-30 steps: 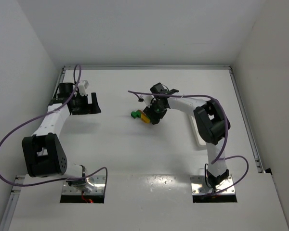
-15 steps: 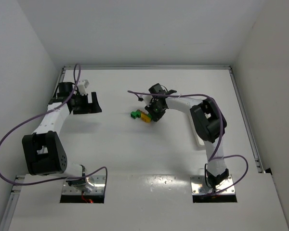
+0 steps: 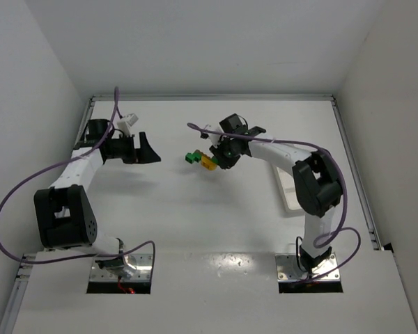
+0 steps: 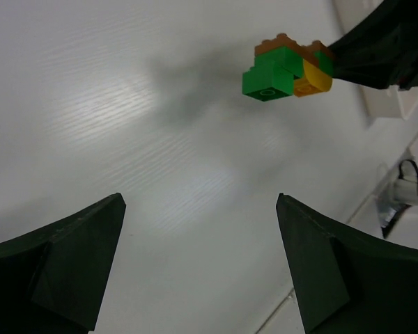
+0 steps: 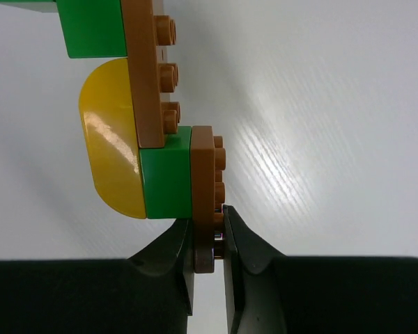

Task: Sort the legos into containers by color

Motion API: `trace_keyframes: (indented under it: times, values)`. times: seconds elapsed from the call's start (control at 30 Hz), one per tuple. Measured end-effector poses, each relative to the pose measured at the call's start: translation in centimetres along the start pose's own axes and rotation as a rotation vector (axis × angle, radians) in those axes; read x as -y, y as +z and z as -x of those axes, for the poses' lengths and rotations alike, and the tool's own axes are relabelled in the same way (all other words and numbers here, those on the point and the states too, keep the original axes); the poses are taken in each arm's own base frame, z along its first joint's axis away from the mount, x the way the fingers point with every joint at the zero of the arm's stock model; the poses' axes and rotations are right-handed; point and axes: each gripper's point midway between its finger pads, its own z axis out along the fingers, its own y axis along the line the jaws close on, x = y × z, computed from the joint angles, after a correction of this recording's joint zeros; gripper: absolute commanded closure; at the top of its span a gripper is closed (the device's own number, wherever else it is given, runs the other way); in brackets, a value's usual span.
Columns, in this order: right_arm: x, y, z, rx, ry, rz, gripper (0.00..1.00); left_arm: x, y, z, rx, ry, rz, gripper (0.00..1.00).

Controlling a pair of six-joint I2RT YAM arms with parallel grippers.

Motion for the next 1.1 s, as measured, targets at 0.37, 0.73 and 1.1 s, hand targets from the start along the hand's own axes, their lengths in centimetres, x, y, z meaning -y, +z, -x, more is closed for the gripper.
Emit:
trace_keyframes:
  times: [0.37,0.73,1.1]
  values:
    - [-4.9,-0.7,4.6,0.108,-0.197,-0.037,1.0,4.1,5.1,-4.3,-0.193,-0.16,-0.294,0.06]
    - [-4.7,-0.7,4.8,0.111,-0.252,-0.073,1.0,6.1,5.6,-3.7,-0.205,-0.157,-0.407,0.31]
    - [-4.3,-0.7,4.7,0.111,-0.245,-0.08,1.0,5.9,5.7,-4.7,-0.23,-0.147,-0.43,0.81]
